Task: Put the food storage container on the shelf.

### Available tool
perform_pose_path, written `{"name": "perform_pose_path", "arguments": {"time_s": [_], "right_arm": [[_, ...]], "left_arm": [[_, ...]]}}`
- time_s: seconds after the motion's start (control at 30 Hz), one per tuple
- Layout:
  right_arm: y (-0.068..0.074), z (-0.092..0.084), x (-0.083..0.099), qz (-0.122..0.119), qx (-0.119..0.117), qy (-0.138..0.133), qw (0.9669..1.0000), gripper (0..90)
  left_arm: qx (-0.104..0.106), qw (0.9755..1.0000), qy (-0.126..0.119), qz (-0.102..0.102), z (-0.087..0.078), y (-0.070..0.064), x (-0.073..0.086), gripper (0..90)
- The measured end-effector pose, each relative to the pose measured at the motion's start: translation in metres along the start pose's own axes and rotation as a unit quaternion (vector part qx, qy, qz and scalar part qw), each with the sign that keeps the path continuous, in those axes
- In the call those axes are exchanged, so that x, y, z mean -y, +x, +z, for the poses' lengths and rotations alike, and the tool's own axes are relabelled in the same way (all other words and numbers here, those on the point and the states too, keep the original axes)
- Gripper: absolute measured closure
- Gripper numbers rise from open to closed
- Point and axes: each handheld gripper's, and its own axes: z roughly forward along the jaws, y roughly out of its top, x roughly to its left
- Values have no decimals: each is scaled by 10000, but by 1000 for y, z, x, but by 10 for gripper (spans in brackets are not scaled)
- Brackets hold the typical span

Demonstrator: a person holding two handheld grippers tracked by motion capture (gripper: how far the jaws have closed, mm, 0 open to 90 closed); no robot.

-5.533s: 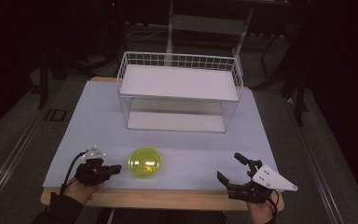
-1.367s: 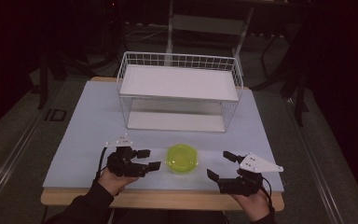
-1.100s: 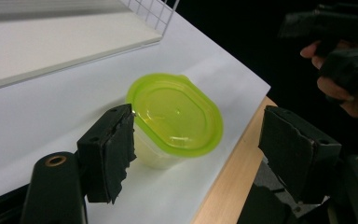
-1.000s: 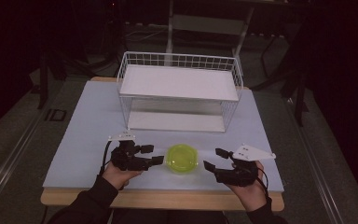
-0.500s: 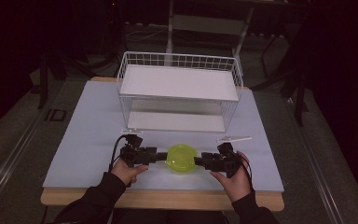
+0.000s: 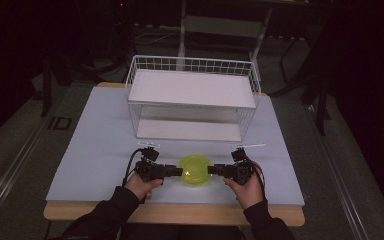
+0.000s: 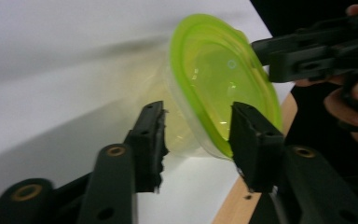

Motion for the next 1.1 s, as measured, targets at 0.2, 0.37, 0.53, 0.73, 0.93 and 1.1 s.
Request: {"name": "perform_pose_path", "arguments": {"time_s": [0.2, 0.37, 0.53, 0.73, 0.93, 1.1], "right_arm": [[7, 6, 5, -56, -123, 140, 9998, 731], [18, 1, 8, -233, -22, 75, 9997, 806], [28, -6, 6, -467, 99, -107, 9988, 807], [41, -22, -6, -695, 90, -431, 9966, 808], [53, -36, -20, -856, 78, -616, 9944, 809], [62, -44, -30, -922, 59, -822, 9923, 808]], "left_arm": [[107, 9999, 104, -12, -1, -4, 3, 718], [17, 9999, 90, -99, -6, -7, 6, 815], [30, 9998, -32, -197, -13, -15, 4, 818], [42, 9996, -230, -188, -30, -30, -8, 822], [27, 9994, -344, -85, -45, -43, -24, 823], [-24, 9991, -421, -52, -57, -51, -36, 824]]}}
